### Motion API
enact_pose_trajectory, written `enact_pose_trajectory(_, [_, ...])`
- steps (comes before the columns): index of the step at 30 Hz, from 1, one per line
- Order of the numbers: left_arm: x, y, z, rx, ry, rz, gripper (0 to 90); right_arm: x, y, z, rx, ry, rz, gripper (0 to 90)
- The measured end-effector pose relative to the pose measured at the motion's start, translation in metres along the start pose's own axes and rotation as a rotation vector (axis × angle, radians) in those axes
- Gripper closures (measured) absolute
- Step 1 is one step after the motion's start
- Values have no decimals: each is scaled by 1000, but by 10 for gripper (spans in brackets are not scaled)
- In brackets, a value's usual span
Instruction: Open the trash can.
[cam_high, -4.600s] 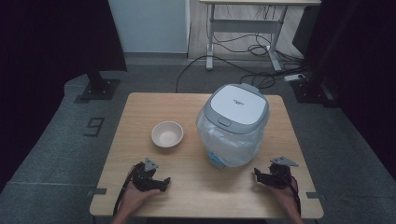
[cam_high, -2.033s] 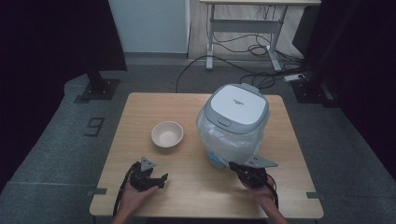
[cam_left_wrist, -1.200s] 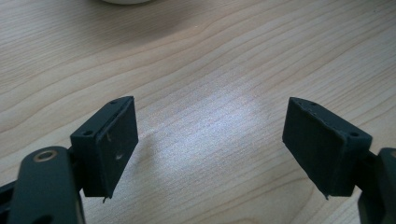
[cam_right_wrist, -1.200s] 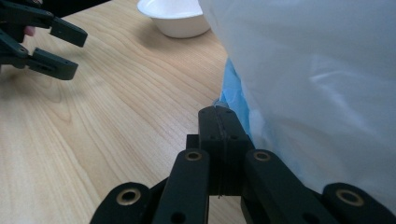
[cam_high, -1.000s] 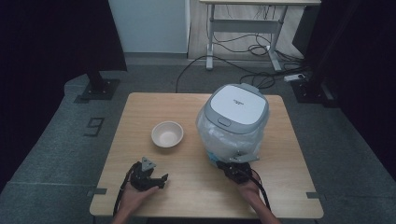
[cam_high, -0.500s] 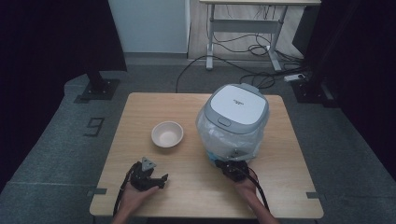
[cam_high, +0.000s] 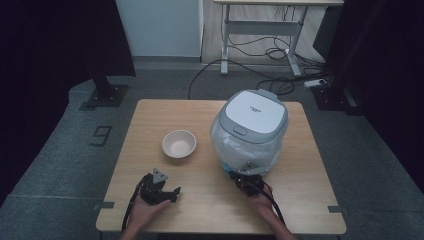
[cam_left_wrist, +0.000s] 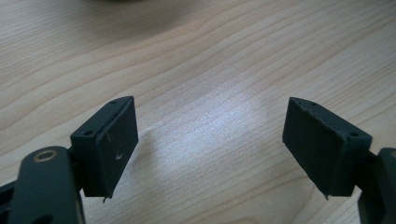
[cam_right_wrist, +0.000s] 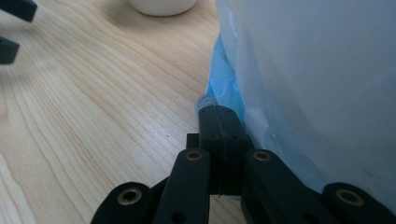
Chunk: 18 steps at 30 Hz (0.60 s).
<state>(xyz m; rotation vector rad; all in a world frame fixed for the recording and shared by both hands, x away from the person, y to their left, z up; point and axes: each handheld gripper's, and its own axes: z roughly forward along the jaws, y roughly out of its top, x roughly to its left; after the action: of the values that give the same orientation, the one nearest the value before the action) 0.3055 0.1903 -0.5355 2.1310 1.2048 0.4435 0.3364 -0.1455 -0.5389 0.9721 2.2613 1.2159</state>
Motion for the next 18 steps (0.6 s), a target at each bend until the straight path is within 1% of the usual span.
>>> enact_pose_trajectory(5, [-1, 0, 1, 2, -3, 3, 183, 1, -1, 2, 13, -2, -4, 897])
enact_pose_trajectory(8, [-2, 0, 1, 3, -3, 4, 183, 3, -2, 4, 30, -15, -29, 897])
enact_pose_trajectory(10, [-2, 0, 1, 3, -2, 6, 183, 5, -4, 7, 51, -17, -37, 897])
enact_pose_trajectory(11, [-2, 0, 1, 3, -1, 7, 182, 5, -4, 8, 53, -18, -44, 897])
enact_pose_trajectory(14, [-1, 0, 0, 2, 0, 6, 183, 3, -4, 8, 54, -14, -37, 897])
enact_pose_trajectory(15, [-1, 0, 0, 2, 0, 5, 183, 4, -4, 8, 57, -32, -39, 897])
enact_pose_trajectory(16, [-1, 0, 1, 3, 0, 5, 183, 3, -4, 8, 56, -29, -50, 897])
enact_pose_trajectory(18, [-1, 0, 1, 5, -1, 4, 183, 3, -4, 7, 57, -28, -48, 897])
